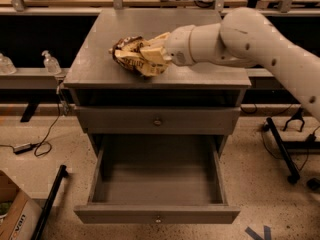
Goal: Place brown chip bag into middle drawer
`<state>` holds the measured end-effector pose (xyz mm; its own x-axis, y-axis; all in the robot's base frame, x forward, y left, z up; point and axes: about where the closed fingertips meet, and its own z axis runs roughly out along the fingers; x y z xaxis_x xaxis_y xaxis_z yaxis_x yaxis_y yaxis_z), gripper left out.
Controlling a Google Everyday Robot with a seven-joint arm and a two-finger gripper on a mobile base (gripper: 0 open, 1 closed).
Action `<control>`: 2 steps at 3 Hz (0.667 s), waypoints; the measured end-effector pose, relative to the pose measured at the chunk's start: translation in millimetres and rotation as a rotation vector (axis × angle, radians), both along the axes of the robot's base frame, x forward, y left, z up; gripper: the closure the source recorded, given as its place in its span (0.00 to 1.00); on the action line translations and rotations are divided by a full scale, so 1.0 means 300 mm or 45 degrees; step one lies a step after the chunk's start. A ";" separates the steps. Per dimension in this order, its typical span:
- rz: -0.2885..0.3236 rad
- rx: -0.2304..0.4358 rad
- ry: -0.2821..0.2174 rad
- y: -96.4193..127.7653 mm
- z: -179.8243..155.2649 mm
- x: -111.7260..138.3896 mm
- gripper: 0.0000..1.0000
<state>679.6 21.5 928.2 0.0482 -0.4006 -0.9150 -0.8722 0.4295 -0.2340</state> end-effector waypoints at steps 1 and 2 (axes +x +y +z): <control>0.119 -0.027 0.054 -0.126 -0.023 -0.209 1.00; 0.132 -0.091 0.302 -0.356 -0.176 -0.475 1.00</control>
Offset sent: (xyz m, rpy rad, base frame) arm -0.2145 -0.1713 -0.0881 -0.1188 0.4210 0.0957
